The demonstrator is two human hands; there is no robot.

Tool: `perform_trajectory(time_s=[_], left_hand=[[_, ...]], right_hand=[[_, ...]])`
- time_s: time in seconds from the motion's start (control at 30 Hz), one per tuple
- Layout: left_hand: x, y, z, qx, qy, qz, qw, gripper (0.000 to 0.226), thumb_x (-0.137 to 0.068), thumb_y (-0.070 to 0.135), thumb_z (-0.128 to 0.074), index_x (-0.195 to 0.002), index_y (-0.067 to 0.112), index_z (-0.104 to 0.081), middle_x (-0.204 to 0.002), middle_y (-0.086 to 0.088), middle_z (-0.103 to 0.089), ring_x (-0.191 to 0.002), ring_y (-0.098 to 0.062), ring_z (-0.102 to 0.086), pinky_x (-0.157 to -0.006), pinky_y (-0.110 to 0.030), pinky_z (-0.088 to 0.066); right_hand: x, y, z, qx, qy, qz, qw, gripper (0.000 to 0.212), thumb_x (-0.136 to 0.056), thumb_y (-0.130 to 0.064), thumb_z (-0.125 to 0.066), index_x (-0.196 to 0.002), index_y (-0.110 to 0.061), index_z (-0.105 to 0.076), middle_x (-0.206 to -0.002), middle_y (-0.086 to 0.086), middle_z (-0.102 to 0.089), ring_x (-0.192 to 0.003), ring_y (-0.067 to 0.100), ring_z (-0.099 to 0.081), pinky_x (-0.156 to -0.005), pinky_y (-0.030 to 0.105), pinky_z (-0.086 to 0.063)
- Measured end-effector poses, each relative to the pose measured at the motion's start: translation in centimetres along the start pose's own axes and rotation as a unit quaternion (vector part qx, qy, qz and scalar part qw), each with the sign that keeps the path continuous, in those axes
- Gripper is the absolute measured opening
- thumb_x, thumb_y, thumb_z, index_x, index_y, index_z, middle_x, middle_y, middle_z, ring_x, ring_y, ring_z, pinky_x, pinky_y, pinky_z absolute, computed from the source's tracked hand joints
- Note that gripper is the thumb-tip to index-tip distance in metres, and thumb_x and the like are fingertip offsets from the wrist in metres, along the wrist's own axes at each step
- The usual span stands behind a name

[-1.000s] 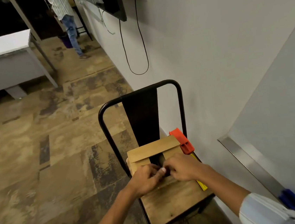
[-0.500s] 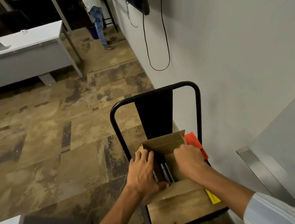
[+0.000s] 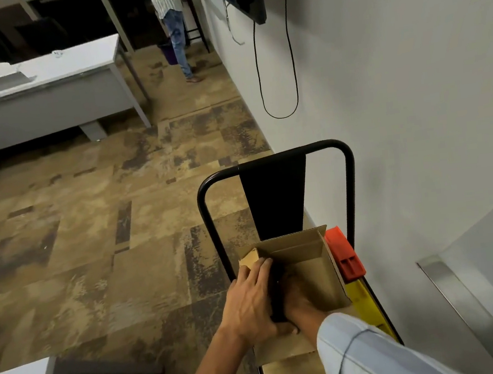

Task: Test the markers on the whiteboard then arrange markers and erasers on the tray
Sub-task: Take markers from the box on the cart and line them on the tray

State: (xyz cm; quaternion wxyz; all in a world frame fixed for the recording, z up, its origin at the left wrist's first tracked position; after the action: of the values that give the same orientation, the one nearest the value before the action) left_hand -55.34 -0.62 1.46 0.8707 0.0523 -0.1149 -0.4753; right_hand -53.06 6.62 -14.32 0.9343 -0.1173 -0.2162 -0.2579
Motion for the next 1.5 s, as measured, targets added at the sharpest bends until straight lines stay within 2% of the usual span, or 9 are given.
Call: perform_trajectory(time_s=[0.13, 0.23, 0.3, 0.47, 0.6, 0.7, 1.03, 1.27, 1.5], left_hand=[[0.6, 0.2, -0.8, 0.034, -0.031, -0.022, 0.999, 0.141, -0.051, 0.086, -0.061, -0.155, 0.021, 0.008, -0.165, 0.006, 0.004, -0.141, -0.020, -0.026, -0.114, -0.035, -0.033], [1.4, 0.0, -0.8, 0.078, -0.047, -0.043, 0.995, 0.149, -0.046, 0.094, -0.058, -0.154, 0.021, 0.014, -0.163, 0.008, 0.016, -0.151, -0.014, -0.007, -0.119, -0.033, -0.024], [2.0, 0.2, -0.6, 0.095, -0.052, -0.073, 0.991, 0.153, -0.042, 0.096, -0.058, -0.154, 0.022, 0.016, -0.163, 0.009, 0.017, -0.151, -0.014, -0.007, -0.118, -0.035, -0.027], [3.0, 0.7, -0.5, 0.121, -0.068, -0.126, 0.982, 0.156, -0.041, 0.094, -0.063, -0.151, 0.025, 0.023, -0.162, 0.008, 0.022, -0.152, -0.015, -0.002, -0.118, -0.035, -0.027], [2.2, 0.3, -1.2, 0.087, -0.117, -0.126, 0.981, 0.156, -0.044, 0.088, -0.067, -0.150, 0.020, 0.024, -0.164, -0.001, 0.016, -0.141, -0.023, -0.034, -0.111, -0.028, -0.034], [1.2, 0.4, -1.5, 0.039, -0.123, -0.135, 0.982, 0.141, -0.052, 0.070, -0.075, -0.151, 0.020, 0.013, -0.153, -0.008, -0.026, -0.106, -0.022, -0.057, -0.095, -0.030, -0.047], [0.6, 2.0, 2.3, -0.085, 0.043, -0.108, 0.990, 0.112, -0.054, 0.073, -0.061, -0.141, 0.014, -0.023, -0.125, -0.003, -0.040, -0.111, -0.023, -0.042, -0.091, -0.036, -0.048], [-2.7, 1.2, 0.8, -0.016, -0.027, -0.080, 0.996, 0.100, -0.082, 0.079, -0.028, -0.156, 0.014, -0.007, -0.165, -0.007, 0.005, -0.151, -0.029, 0.008, -0.123, -0.048, -0.004], [-5.0, 0.6, -4.3, -0.084, -0.099, -0.082, 0.988, 0.057, -0.103, 0.037, -0.028, -0.153, 0.015, -0.015, -0.164, -0.007, -0.012, -0.150, -0.029, -0.011, -0.118, -0.054, -0.016]], right_hand=[[0.4, -0.7, 0.7, -0.130, -0.034, -0.011, 0.991, 0.067, -0.097, -0.040, -0.054, -0.150, -0.018, -0.020, -0.150, 0.016, -0.035, -0.138, 0.034, -0.036, -0.117, 0.047, -0.026], [1.3, 1.3, 3.5, -0.332, -0.044, -0.084, 0.939, 0.030, -0.101, -0.024, -0.045, -0.128, -0.012, -0.052, -0.115, 0.016, -0.061, -0.108, 0.030, -0.061, -0.087, 0.037, -0.053], [2.6, 1.9, 6.0, -0.348, -0.096, -0.100, 0.927, 0.032, -0.100, -0.027, -0.047, -0.126, -0.010, -0.055, -0.089, 0.008, -0.062, -0.084, 0.025, -0.066, -0.061, 0.028, -0.049], [10.0, 1.4, 12.4, -0.348, -0.128, -0.049, 0.927, 0.023, -0.095, -0.034, -0.050, -0.091, -0.013, -0.059, -0.070, 0.002, -0.061, -0.064, 0.017, -0.058, -0.058, 0.025, -0.045], [15.0, 5.6, 15.9, -0.394, 0.061, -0.074, 0.914, 0.027, -0.084, -0.032, -0.068, -0.103, -0.015, -0.061, -0.087, 0.003, -0.062, -0.076, 0.017, -0.062, -0.062, 0.026, -0.048], [15.2, 11.8, 16.5, -0.334, 0.208, -0.173, 0.903, 0.032, -0.084, -0.030, -0.070, -0.111, -0.015, -0.060, -0.098, 0.006, -0.065, -0.083, 0.024, -0.064, -0.057, 0.021, -0.041], [9.6, 7.4, 9.5, -0.286, -0.126, -0.029, 0.949, 0.010, -0.081, -0.019, -0.068, -0.085, -0.018, -0.059, -0.077, 0.003, -0.066, -0.061, 0.012, -0.059, -0.058, 0.023, -0.044], [13.9, 12.7, 16.5, -0.396, 0.108, -0.036, 0.911, 0.019, -0.078, -0.020, -0.072, -0.093, -0.014, -0.063, -0.083, 0.006, -0.067, -0.071, 0.027, -0.069, -0.062, 0.034, -0.055], [23.8, 19.0, 12.3, -0.474, 0.196, -0.102, 0.852, 0.023, -0.091, -0.038, -0.067, -0.094, -0.016, -0.058, -0.078, -0.001, -0.059, -0.065, 0.011, -0.059, -0.055, 0.020, -0.050]])
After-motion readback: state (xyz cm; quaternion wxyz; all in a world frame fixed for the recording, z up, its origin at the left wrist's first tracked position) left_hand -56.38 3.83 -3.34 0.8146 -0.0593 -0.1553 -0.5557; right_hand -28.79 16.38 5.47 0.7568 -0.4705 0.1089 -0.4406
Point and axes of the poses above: each hand's wrist, its own x-axis away from the middle knuckle, its own z-axis out of the back of the hand, y = z × x, the point moved 10 cm from there along -x, towards the middle knuckle
